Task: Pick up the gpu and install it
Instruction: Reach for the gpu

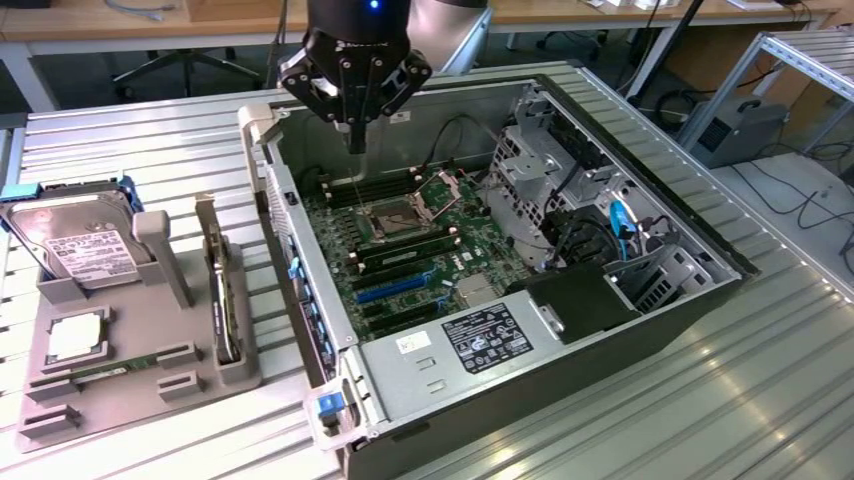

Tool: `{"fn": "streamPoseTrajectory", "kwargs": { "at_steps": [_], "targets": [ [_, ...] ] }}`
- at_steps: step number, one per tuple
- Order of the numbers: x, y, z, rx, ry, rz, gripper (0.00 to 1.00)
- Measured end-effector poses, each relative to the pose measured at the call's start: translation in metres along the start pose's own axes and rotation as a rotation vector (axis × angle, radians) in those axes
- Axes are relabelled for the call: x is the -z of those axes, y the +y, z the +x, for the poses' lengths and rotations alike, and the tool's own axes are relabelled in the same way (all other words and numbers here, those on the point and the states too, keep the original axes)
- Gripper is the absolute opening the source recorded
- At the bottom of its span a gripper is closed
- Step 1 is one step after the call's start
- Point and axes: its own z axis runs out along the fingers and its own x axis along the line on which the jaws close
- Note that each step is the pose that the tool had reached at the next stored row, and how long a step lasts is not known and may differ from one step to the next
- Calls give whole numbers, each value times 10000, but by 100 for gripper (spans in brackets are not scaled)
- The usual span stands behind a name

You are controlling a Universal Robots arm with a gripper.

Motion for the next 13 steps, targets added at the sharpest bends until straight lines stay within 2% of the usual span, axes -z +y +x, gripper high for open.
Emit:
{"fn": "streamPoseTrajectory", "kwargs": {
  "at_steps": [13],
  "targets": [
    [1,-2,29,0,0,0,11]
  ]
}}
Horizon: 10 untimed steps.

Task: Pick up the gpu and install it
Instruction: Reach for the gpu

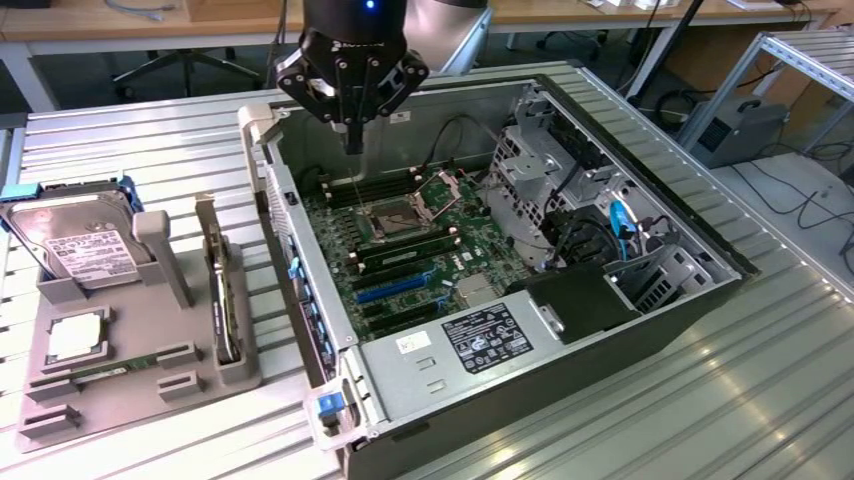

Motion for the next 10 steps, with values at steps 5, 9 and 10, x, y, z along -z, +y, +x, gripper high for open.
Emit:
{"fn": "streamPoseTrajectory", "kwargs": {
  "at_steps": [5,9,10],
  "targets": [
    [0,-1,9,0,0,0,11],
    [0,-2,19,0,0,0,11],
    [1,-2,21,0,0,0,11]
  ]
}}
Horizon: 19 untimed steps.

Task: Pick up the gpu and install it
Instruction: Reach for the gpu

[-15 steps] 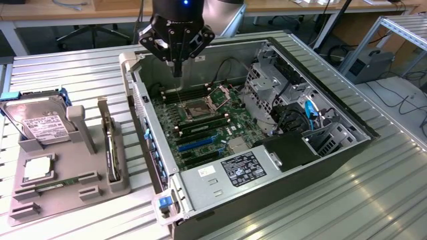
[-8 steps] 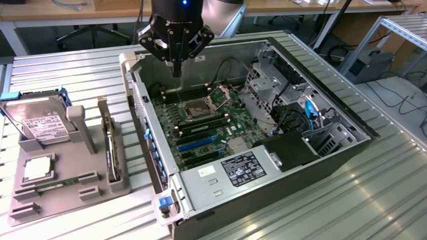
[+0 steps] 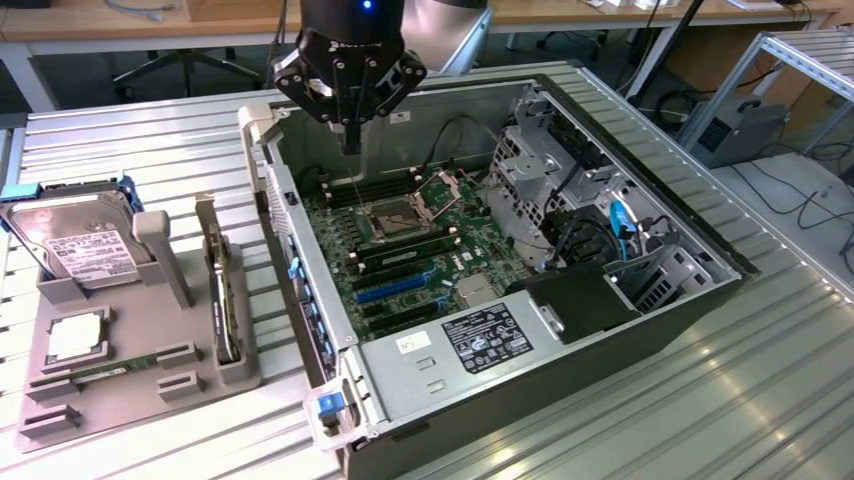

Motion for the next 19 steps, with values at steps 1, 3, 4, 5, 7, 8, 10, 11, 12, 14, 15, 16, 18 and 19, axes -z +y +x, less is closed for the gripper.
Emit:
{"fn": "streamPoseTrajectory", "kwargs": {
  "at_steps": [1,3,4,5,7,8,10,11,12,14,15,16,18,19],
  "targets": [
    [0,0,2,0,0,-1,11],
    [0,0,6,0,0,-1,11],
    [0,-1,7,0,0,0,11],
    [0,-1,11,0,0,-1,11],
    [0,-1,16,0,0,0,11],
    [0,-1,18,0,0,0,11],
    [1,-2,24,0,0,0,11],
    [0,-2,25,0,-1,-1,11],
    [1,-2,28,0,0,-1,11],
    [1,-2,32,0,0,-1,11],
    [1,-3,34,0,0,-1,11],
    [1,-3,37,0,0,0,11],
    [1,-3,40,-1,0,0,11],
    [1,-4,49,0,0,-1,11]
  ]
}}
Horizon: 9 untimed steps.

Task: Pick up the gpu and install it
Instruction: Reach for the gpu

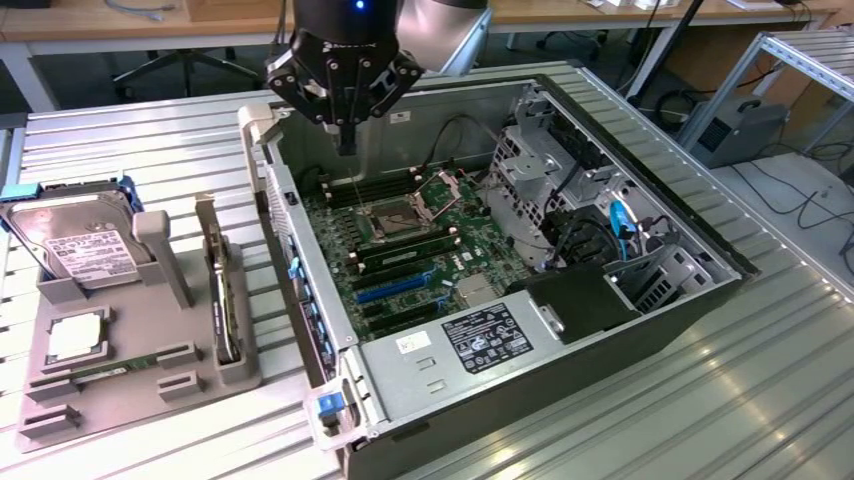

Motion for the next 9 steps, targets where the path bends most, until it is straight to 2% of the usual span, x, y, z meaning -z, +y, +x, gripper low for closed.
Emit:
{"fn": "streamPoseTrajectory", "kwargs": {
  "at_steps": [9],
  "targets": [
    [1,-2,29,0,0,0,11]
  ]
}}
